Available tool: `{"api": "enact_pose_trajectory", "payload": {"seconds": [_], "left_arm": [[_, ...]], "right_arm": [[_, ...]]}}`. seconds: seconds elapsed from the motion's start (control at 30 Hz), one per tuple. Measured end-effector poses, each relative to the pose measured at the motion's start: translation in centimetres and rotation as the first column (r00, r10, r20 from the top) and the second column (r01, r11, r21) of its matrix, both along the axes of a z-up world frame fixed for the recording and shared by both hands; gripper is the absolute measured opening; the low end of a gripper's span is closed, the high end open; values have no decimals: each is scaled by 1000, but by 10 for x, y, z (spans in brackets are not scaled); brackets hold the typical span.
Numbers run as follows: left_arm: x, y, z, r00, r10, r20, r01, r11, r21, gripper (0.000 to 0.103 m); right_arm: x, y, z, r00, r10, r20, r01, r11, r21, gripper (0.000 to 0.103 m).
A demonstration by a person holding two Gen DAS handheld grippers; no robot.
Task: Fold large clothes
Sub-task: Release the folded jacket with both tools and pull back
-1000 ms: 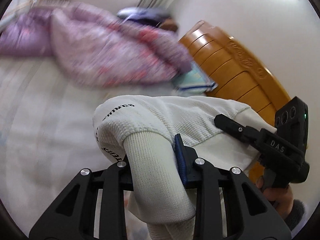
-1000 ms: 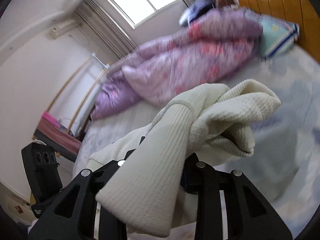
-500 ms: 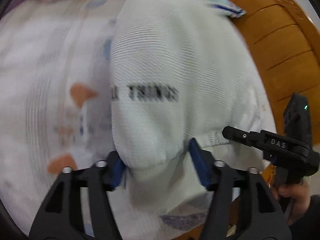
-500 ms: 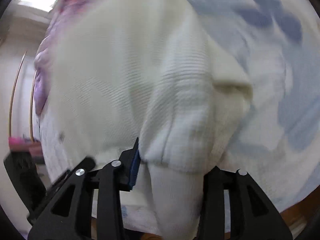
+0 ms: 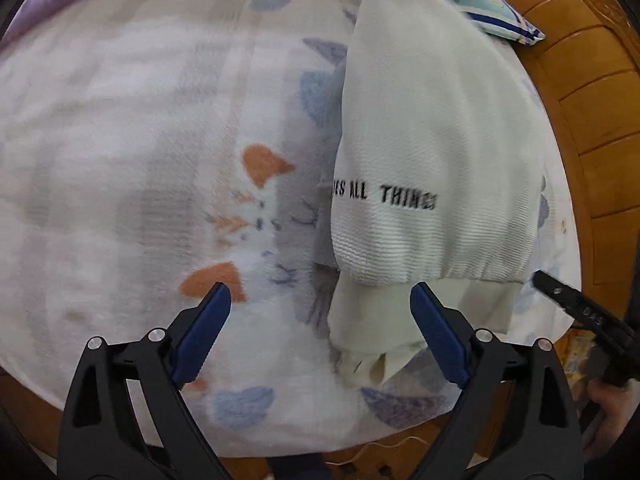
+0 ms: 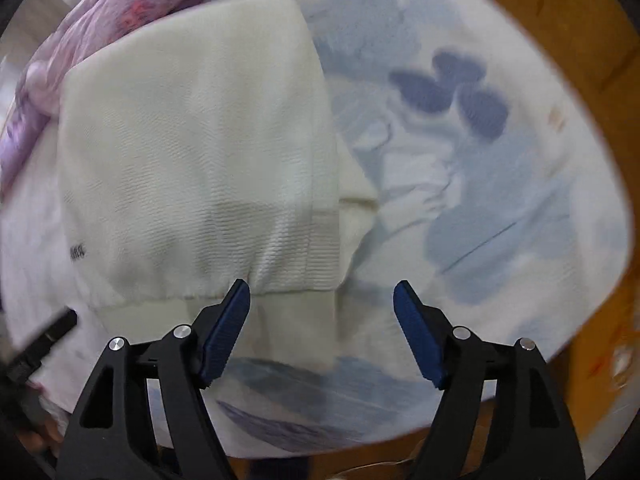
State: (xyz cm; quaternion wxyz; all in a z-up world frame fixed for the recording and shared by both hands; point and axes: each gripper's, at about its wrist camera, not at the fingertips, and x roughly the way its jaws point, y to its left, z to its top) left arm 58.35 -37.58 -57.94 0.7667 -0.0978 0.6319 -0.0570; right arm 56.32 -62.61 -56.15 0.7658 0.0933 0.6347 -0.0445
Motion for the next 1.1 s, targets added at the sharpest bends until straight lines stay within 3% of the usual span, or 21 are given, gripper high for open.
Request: {"api": "enact_pose_trajectory", "payload": {"seconds": [0.27,0.4,0.47,0.8,0.9,1.1], "left_arm": [[-21,28,94,991,-1,135,-4,999,35,94],[-26,41,140,977,-11,213,-6,997,77,94],[-29,49,158,972,-19,233,1,997,79,94],[-53,110,229,946,-61,319,57,998,23,94],[-68,136,252,931,-102,351,88,995,57,95],[-98,189,290,900,-153,409,142,988,57,95]], "right_arm": [[6,83,105,972,197,127,-201,979,19,75],[4,114,135,957,230,176,-232,973,-10,80],[2,123,149,952,238,191,-235,971,-38,85],[-35,191,223,937,222,268,-200,974,-107,86],[-52,219,242,937,194,291,-166,979,-117,86],[-88,270,276,934,145,327,-115,987,-109,86]]}}
